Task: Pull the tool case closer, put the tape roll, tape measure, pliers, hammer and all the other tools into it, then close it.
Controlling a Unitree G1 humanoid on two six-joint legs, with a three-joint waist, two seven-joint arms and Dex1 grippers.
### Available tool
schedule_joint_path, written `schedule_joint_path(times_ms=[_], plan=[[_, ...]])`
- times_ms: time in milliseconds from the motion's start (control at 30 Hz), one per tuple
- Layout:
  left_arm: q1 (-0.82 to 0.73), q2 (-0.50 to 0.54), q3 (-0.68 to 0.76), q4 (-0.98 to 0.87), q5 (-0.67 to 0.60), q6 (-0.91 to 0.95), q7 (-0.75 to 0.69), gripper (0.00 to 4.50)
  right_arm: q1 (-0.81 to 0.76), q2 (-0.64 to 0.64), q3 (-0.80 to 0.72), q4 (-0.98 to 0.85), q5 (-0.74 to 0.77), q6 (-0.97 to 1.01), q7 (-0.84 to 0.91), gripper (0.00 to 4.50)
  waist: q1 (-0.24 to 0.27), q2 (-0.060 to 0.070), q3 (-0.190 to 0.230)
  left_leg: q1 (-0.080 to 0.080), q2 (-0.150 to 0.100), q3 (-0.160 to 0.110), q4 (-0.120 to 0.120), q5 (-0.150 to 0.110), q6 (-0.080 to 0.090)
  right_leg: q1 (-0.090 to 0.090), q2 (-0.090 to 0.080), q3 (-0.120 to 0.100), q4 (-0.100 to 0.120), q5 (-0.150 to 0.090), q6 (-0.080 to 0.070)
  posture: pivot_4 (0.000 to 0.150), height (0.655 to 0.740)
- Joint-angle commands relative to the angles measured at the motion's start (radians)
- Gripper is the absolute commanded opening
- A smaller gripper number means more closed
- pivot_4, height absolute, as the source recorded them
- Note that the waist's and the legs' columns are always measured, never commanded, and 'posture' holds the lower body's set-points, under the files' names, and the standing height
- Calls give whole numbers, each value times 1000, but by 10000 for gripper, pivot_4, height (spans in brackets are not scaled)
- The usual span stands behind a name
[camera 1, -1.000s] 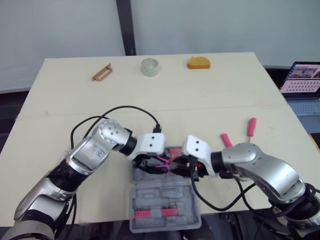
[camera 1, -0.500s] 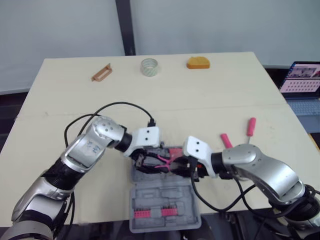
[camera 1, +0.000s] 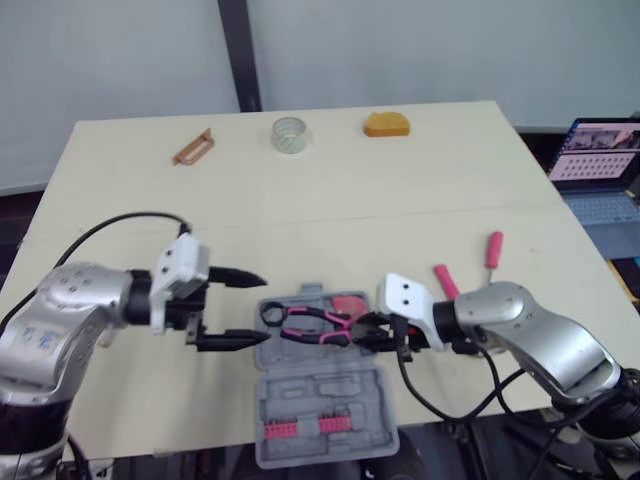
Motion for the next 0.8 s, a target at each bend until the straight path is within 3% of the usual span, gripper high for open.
schedule_joint_path(times_ms=[33,233,800], plan=[[132,10,89,-19,-4,-150,-77,44039,-28,-9,4,12,-22,-62,53,10161,1,0,0,0,0,0,0,0,0,0,0,0,-1,0,0,1500,7400],[241,-16,131,42,30,-343,-91,44039,-62,2,32,50,-51,-97,98,10161,14,0,0,0,0,1,1,0,0,0,0,0,-1,0,0,1500,7400],[321,-50,165,227,58,-592,-51,44039,-207,106,218,203,-242,-129,155,10161,-3,0,0,1,0,1,-1,0,0,-1,0,0,0,0,0,1500,7400]])
